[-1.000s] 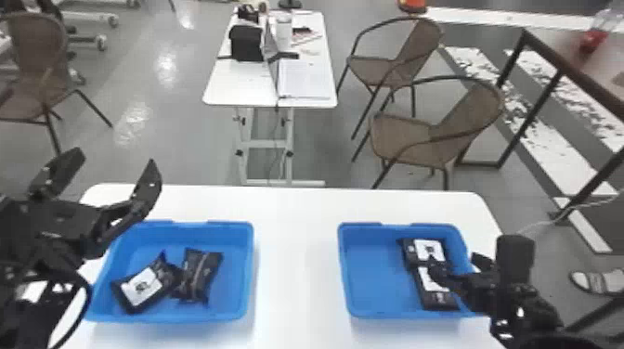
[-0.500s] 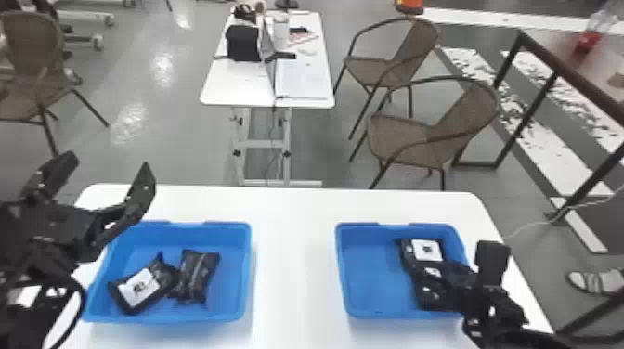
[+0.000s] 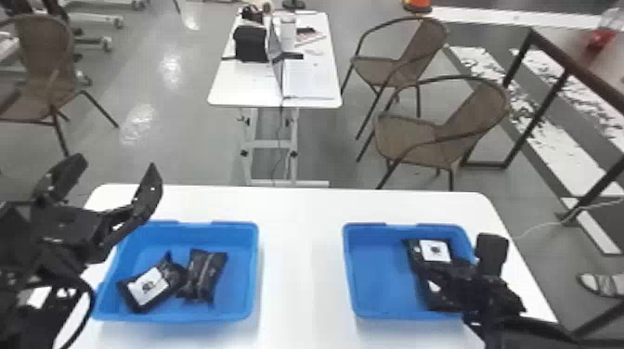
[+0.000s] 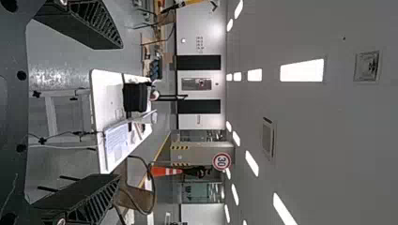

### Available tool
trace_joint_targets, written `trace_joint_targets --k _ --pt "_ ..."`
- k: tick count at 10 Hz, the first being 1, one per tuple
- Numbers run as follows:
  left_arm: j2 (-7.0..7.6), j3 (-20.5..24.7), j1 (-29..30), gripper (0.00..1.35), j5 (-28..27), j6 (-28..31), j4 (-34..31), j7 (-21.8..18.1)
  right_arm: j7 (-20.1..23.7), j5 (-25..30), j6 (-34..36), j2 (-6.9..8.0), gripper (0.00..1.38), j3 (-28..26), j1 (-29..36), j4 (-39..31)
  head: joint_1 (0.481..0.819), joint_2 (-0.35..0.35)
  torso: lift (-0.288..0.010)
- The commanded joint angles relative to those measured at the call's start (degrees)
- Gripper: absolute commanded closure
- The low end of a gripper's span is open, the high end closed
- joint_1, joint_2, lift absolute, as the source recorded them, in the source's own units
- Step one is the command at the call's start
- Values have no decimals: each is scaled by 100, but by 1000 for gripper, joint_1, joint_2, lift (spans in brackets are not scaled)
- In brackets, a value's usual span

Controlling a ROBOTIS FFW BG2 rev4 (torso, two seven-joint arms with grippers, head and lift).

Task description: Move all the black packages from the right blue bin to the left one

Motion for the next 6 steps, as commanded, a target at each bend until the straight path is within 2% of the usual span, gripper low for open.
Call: trace_joint_targets --k 1,3,6 --pt "-15 1 8 36 10 0 5 -5 -10 -77 -130 -43 165 67 -191 311 695 -84 0" --pt "-15 19 8 36 45 -9 5 -5 -45 -77 -253 -87 156 67 -385 636 695 -79 0" --pt "-15 45 35 36 80 -27 5 -5 -458 -121 -253 -140 156 67 -446 776 695 -90 0"
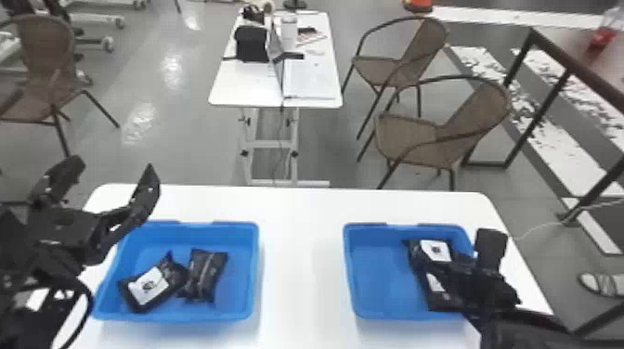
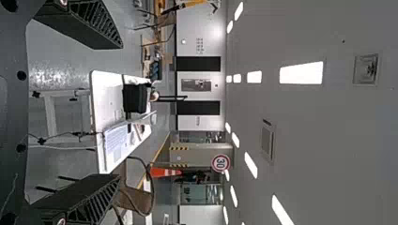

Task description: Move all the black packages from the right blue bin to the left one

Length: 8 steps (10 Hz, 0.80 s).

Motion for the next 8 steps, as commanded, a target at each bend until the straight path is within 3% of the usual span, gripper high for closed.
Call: trace_joint_targets --k 1,3,5,8 --pt "-15 25 24 36 10 -25 0 0 -27 -27 -8 -70 156 7 -116 202 695 -97 0" --pt "-15 113 103 36 45 -52 0 0 -80 -150 -184 -88 156 16 -283 536 695 -102 0" --pt "-15 113 103 36 36 -78 0 -9 -89 -405 -175 -211 156 333 -388 686 695 -92 0" --pt "-15 113 94 36 45 -61 0 -18 -203 -458 -96 -211 156 473 -441 730 695 -85 0"
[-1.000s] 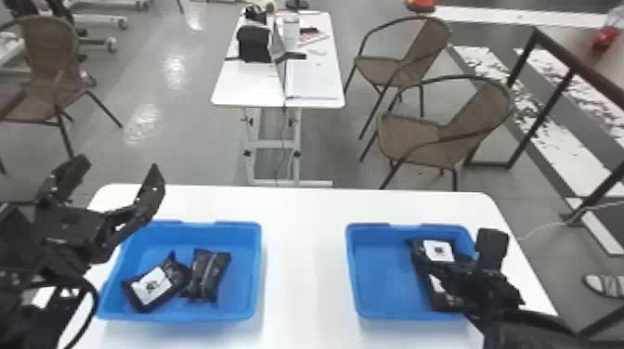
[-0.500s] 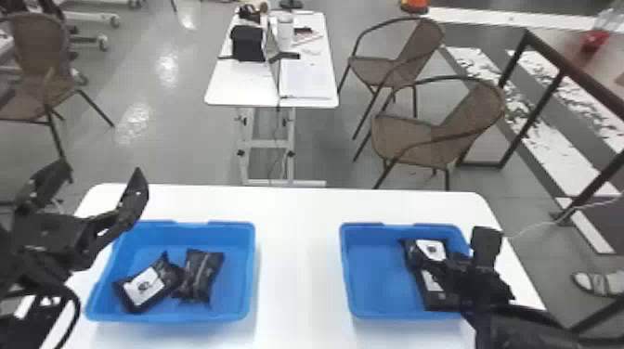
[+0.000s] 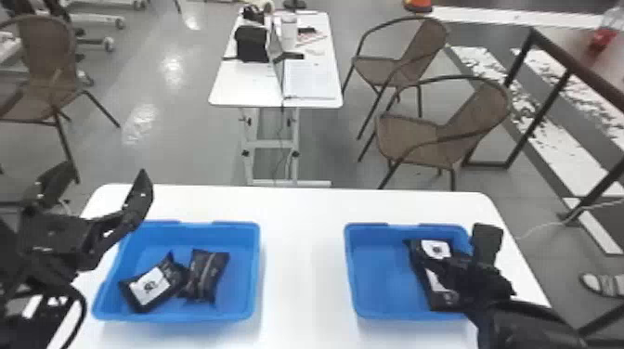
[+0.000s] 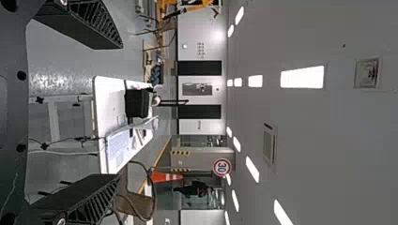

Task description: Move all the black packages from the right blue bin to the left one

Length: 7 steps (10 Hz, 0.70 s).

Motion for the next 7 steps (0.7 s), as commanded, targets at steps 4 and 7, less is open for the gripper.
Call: trace_joint_targets --k 4,7 --pt "-15 105 70 36 233 64 35 -19 -77 -141 161 19 484 240 -334 472 695 -70 0" --pt "-15 175 131 36 269 2 53 -45 -165 -282 565 125 1133 355 -316 -12 695 -39 0"
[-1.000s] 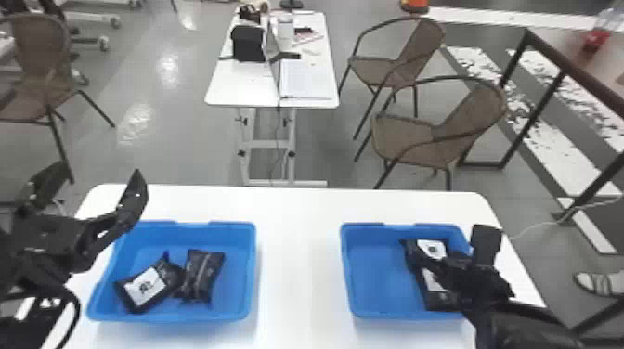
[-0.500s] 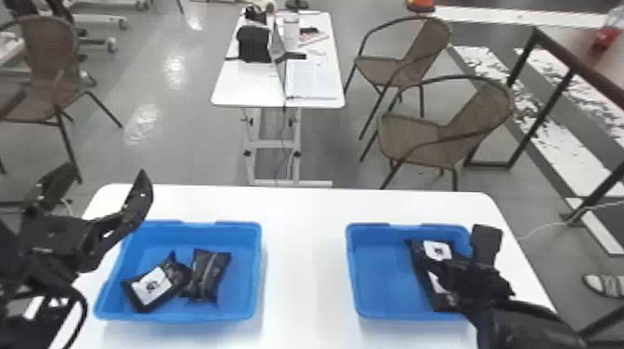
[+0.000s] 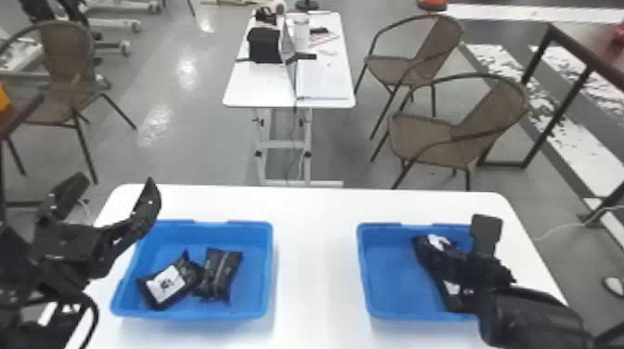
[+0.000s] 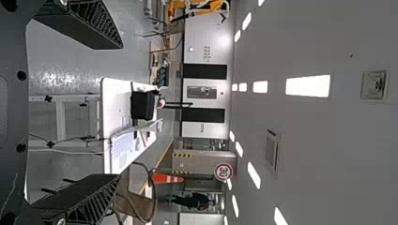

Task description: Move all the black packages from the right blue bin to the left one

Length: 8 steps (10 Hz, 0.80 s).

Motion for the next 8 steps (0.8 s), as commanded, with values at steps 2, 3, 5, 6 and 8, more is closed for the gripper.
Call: trace_joint_targets --k 2,3,5,6,8 --pt "-15 52 37 36 19 -101 50 -37 -280 -423 624 -46 1182 -37 290 -643 695 -29 0" --pt "-15 52 46 36 55 -145 94 -28 -412 -722 791 -133 1182 -28 501 -915 695 -34 0" --pt "-15 78 46 36 90 -224 138 -37 -429 -986 1081 -274 1182 -11 1081 -1864 695 -44 0" --pt "-15 87 55 36 90 -268 130 -37 -544 -1144 1081 -274 1182 -37 1362 -2269 695 -48 0" --pt "-15 52 37 36 90 -286 130 -28 -412 -1460 1090 -371 1182 -46 1731 -3042 695 -48 0"
